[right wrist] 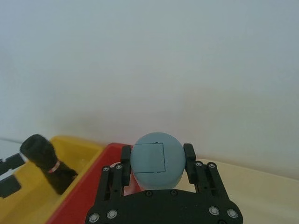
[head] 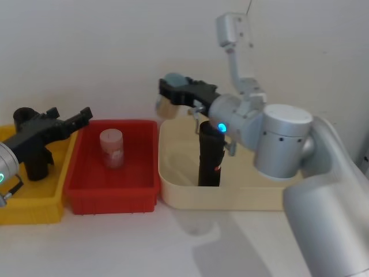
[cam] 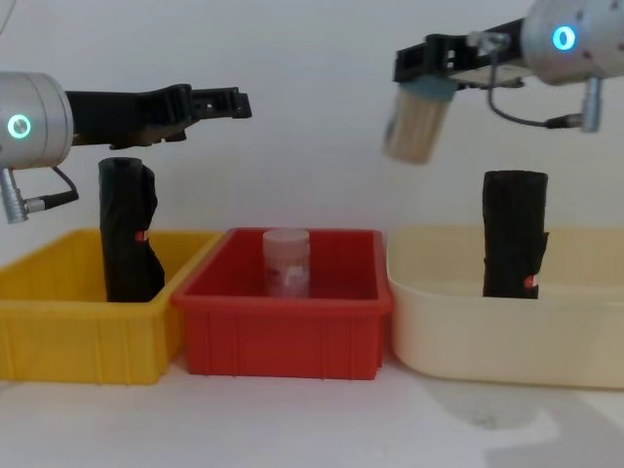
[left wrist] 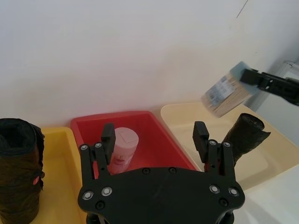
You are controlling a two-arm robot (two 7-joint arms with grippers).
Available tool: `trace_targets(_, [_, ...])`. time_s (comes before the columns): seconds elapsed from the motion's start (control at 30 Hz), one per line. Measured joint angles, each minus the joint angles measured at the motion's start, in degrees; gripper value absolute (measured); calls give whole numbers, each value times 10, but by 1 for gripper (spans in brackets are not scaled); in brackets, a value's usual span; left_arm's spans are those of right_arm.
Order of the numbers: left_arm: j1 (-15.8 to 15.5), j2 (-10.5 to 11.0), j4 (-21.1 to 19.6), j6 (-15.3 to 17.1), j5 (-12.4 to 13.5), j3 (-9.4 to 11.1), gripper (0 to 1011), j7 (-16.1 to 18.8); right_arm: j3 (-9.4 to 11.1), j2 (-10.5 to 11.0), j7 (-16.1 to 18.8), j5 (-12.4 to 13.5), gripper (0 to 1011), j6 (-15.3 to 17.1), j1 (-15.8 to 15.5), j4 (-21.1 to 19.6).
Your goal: Pick up the garbage bag with the one hand and transfer it to the other hand.
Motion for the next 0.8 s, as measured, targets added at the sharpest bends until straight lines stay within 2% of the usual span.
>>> trace_targets(0.1, [0,0,0,0,0,0,1001,0,15,11,1,5,646,1,-8,-13])
trace_targets(0.23, [0,0,0,0,0,0,1002,0,26,22,2,6,646,0,-15,-19])
trace_targets(0.5, [0,0,0,0,0,0,1002,0,37,42,7,1,648,-17,-26,-20])
trace_targets(0.6, [0,0,0,0,0,0,1002,0,38,47,10,-3,716,-29,-30,-18])
trace_targets(0.63, [0,0,0,0,0,0,1002,0,38,48,12,-5,782,-37,-32,-16])
trace_targets(0.77, [0,0,0,0,0,0,1002,0,37,50,18,-7,850,-54,-35,-13])
trace_targets(0.8, [0,0,0,0,0,0,1002,0,36,51,21,-7,909,-61,-36,-12])
